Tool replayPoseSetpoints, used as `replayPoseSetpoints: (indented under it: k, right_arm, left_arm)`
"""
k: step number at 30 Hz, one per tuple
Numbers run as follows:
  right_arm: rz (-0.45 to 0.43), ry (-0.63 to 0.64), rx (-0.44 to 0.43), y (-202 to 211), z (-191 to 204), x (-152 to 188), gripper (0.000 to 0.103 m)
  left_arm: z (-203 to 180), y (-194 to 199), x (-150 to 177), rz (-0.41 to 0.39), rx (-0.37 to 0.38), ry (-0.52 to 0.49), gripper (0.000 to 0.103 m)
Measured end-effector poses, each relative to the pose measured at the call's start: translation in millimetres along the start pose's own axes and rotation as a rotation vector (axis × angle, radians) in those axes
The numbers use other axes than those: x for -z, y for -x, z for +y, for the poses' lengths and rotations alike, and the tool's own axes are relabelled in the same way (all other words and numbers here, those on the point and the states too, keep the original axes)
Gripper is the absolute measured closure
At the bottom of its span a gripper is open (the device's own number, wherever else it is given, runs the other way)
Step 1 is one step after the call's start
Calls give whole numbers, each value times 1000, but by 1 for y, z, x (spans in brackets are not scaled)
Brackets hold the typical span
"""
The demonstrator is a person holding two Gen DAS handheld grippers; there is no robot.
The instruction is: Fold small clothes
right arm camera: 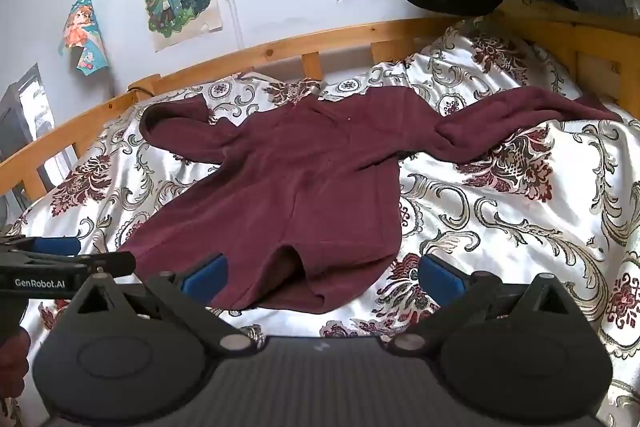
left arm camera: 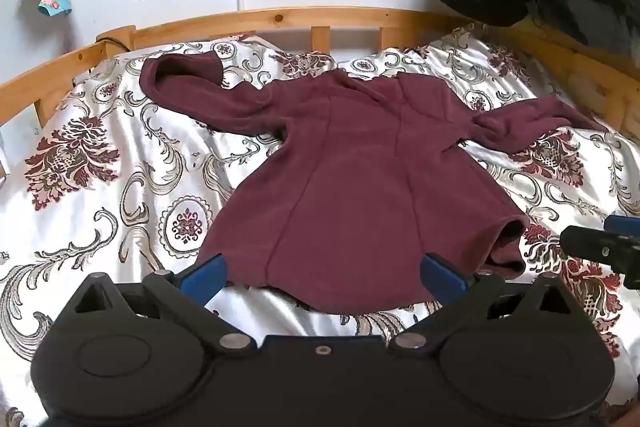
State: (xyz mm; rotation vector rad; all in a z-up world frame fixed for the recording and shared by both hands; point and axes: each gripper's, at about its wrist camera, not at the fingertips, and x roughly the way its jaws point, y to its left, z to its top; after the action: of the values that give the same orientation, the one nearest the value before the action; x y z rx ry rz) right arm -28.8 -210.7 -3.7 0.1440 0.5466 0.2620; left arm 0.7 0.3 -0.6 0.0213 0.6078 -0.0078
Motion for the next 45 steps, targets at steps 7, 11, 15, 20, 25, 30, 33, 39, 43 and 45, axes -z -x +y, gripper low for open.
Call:
replayPoseSetpoints:
  k: [7, 11, 15, 20, 25, 30, 33, 39, 43, 45]
  right_arm:
    - [-12, -34, -3, 3, -3, 1, 0]
    - [4, -32, -5, -1, -8, -1, 0]
    - [6, -34, 0, -1, -6, 0, 0]
    - [9, -41, 6, -3, -6, 1, 0]
    - [12, -45, 11, -3, -5, 2, 0]
    - [19, -49, 15, -3, -7, 1, 0]
    - [18, -52, 16, -3, -7, 0, 0]
    - [18, -52, 15, -3, -8, 0, 0]
    - [19, -53, 15, -3, -8, 0, 0]
    - [18, -53, 14, -3, -8, 0, 0]
  left_arm:
    - [0, 4, -5, 1, -11, 1, 1]
    - [1, 4, -2, 0, -16, 7, 1]
    - [0, 3, -1, 0, -14, 5, 1]
    - [-1, 3, 0, 2, -13, 0, 1]
    - [0, 3, 1, -1, -9, 4, 1]
    - [0, 3, 2, 3, -4, 7, 1]
    - [0, 3, 2, 4, -3, 9, 1]
    - [0, 3, 2, 3, -3, 9, 1]
    - [0, 3, 2, 3, -3, 8, 1]
    - [0, 3, 2, 2, -3, 7, 1]
